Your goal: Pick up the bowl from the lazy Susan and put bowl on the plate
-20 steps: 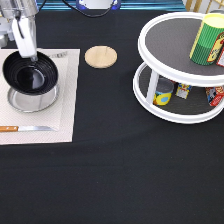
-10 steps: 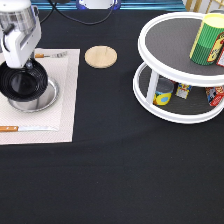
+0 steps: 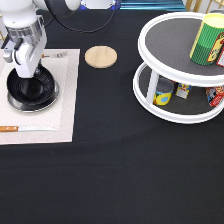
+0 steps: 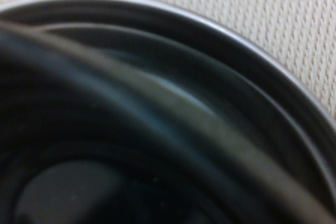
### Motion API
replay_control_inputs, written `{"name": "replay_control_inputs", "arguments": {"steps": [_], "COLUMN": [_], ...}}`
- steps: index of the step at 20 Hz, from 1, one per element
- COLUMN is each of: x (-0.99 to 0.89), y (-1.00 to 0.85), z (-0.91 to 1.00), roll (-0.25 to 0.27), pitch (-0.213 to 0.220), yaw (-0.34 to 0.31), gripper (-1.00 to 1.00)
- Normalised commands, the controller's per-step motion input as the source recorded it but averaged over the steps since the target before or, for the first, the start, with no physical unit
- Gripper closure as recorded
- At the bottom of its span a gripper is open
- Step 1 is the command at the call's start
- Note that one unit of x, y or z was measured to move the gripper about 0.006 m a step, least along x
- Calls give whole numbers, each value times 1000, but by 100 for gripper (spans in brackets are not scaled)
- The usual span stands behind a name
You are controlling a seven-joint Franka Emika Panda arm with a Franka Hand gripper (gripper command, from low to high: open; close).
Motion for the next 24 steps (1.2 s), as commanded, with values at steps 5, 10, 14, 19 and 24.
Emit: {"name": "replay_control_inputs", "arguments": {"steps": [5, 10, 14, 19, 24], "x": [205, 366, 521, 323, 156], "y": [14, 87, 201, 173, 206], "z": [-139, 7, 164, 767, 993], "roll": [12, -12, -37, -18, -54], "pitch": [163, 115, 140, 169, 103], "yaw": [-48, -105, -91, -50, -9], "gripper": [-100, -100, -100, -100, -100]}}
